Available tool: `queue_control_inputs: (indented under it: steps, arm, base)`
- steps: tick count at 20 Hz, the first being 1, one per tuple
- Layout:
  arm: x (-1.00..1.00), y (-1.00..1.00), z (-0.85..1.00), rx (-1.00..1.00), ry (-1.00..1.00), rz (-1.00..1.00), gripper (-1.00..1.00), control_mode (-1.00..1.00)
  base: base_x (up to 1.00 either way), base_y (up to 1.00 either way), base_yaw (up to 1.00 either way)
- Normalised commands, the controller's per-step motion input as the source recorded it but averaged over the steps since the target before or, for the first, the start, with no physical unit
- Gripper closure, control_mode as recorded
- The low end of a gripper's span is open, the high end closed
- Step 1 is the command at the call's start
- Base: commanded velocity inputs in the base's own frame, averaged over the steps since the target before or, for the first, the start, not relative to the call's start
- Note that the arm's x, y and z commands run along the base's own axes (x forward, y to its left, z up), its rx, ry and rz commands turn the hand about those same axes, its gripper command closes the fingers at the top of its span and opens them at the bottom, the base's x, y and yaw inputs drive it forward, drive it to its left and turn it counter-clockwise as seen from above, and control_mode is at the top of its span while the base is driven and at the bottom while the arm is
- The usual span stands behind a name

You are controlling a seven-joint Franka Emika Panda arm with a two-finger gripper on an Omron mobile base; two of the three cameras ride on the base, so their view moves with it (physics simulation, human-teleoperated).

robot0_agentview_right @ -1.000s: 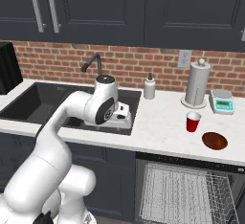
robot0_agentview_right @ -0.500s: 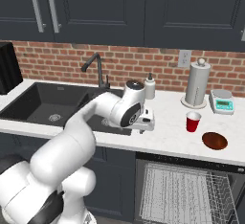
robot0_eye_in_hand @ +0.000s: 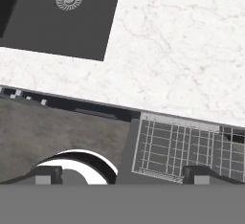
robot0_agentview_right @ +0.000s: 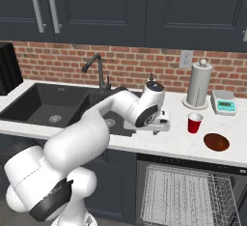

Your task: Pick up the cup and bowl from the counter, place them in the dishwasher, and close the dishwasher door.

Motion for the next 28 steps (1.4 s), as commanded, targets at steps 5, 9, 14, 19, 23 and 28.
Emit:
queue_control_inputs:
  steps: [5,9,14,19,23,28]
  arm:
    - [0.12,-0.10,-0.05,0.00,0.00,0.10,-1.00,-1.00]
    - [0.21,-0.03,-0.01,0.00,0.00,0.12,-1.00,-1.00]
    - [0.07,-0.09,0.00,-0.01,0.00,0.12,-1.00,-1.00]
    - [0.02,-0.08,-0.08,-0.02,-0.08,0.01,-1.00,-1.00]
    - [0.15,-0.02,-0.21,-0.01,-0.07,-0.02,-1.00,-1.00]
    - [0.36,-0.09,-0.13,0.00,-0.02,-0.03,-1.00,-1.00]
  base:
    - [0.00,0.00,0.00]
    - [0.00,0.00,0.00]
    - [0.00,0.00,0.00]
    - [0.00,0.00,0.00]
    - [0.00,0.00,0.00]
    - [0.00,0.00,0.00]
